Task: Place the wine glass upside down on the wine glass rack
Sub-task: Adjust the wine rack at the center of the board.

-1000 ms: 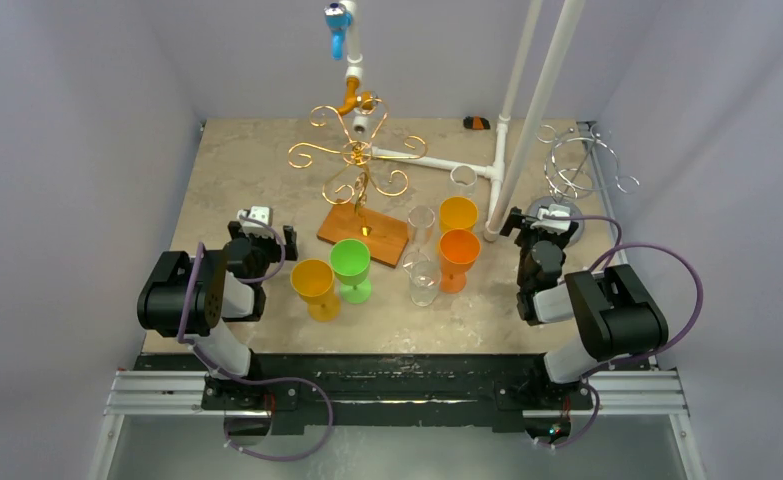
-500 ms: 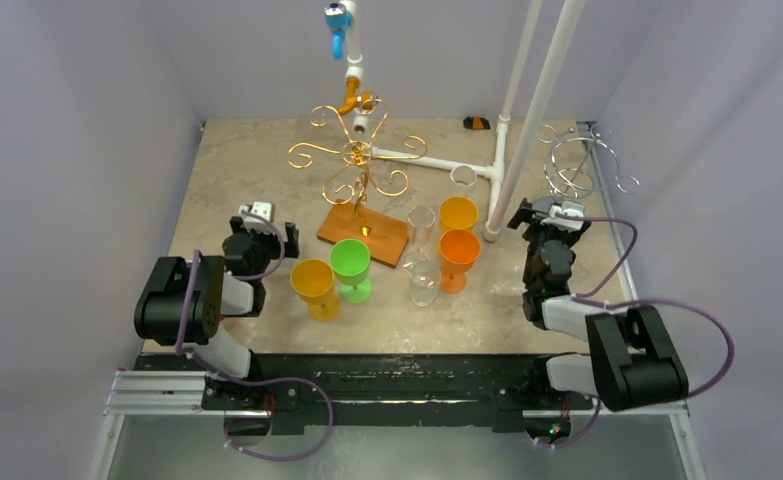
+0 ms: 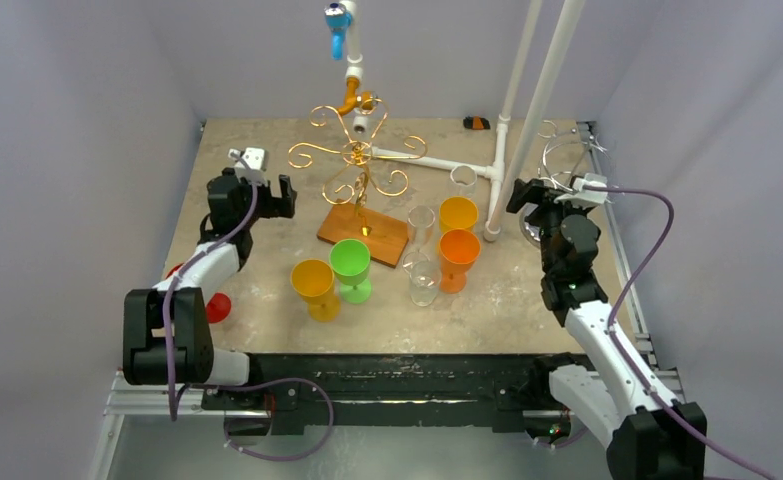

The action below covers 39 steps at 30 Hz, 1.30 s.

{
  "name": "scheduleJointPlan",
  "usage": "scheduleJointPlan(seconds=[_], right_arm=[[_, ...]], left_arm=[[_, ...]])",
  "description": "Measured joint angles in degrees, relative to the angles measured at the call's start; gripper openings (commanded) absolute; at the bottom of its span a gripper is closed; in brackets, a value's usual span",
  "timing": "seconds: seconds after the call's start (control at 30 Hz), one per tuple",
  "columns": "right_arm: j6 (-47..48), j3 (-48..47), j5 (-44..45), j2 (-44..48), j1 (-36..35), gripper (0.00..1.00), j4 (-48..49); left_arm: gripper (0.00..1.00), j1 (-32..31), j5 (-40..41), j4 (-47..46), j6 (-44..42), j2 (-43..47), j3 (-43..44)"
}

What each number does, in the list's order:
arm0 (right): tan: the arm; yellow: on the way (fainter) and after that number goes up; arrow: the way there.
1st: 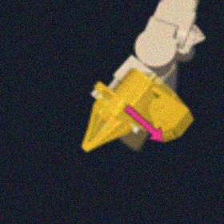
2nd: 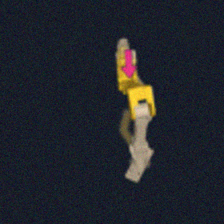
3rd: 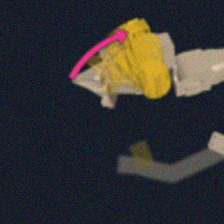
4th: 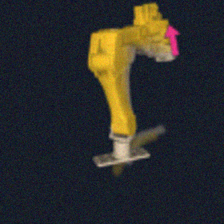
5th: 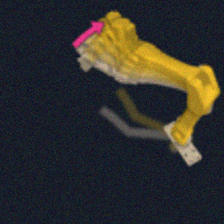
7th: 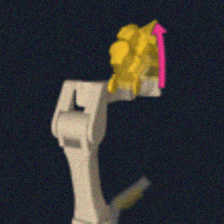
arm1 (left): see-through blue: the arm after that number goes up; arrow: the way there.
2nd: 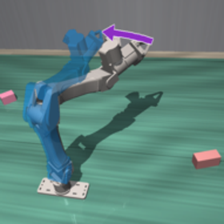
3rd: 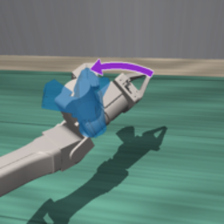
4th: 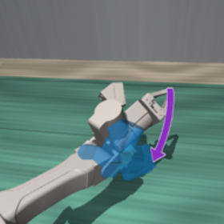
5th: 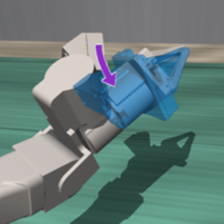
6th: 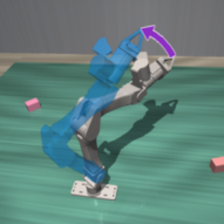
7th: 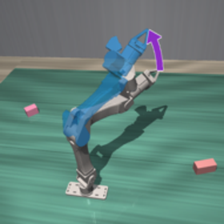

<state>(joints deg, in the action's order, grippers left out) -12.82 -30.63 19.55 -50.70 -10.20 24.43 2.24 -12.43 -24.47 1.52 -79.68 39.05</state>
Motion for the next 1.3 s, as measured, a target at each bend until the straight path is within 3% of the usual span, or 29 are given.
scheduleJointPlan(seconds=[0.13,0.3,0.73,1.03,1.3], right_arm=[[-5.1,-0.9,-10.5,3.6,0.1,0.99,-5.4],[-9.5,-1.4,-19.1,8.0,-0.4,0.99,-9.5],[-7.3,-11.4,-14.0,10.4,-2.8,0.99,-33.2],[-5.2,-26.5,-9.7,2.4,-17.0,0.98,-39.8],[-3.8,-36.2,-5.0,-7.6,-30.3,0.89,-41.3]], left_arm=[[1.0,0.3,-1.2,12.1,0.9,0.2,7.2],[1.0,1.0,-2.3,19.4,1.6,2.8,10.5],[1.0,1.1,-3.6,37.0,2.0,6.4,20.6],[1.0,1.1,-5.4,49.1,0.5,6.4,35.5],[1.0,1.1,-6.2,57.0,-1.8,6.4,43.9]])
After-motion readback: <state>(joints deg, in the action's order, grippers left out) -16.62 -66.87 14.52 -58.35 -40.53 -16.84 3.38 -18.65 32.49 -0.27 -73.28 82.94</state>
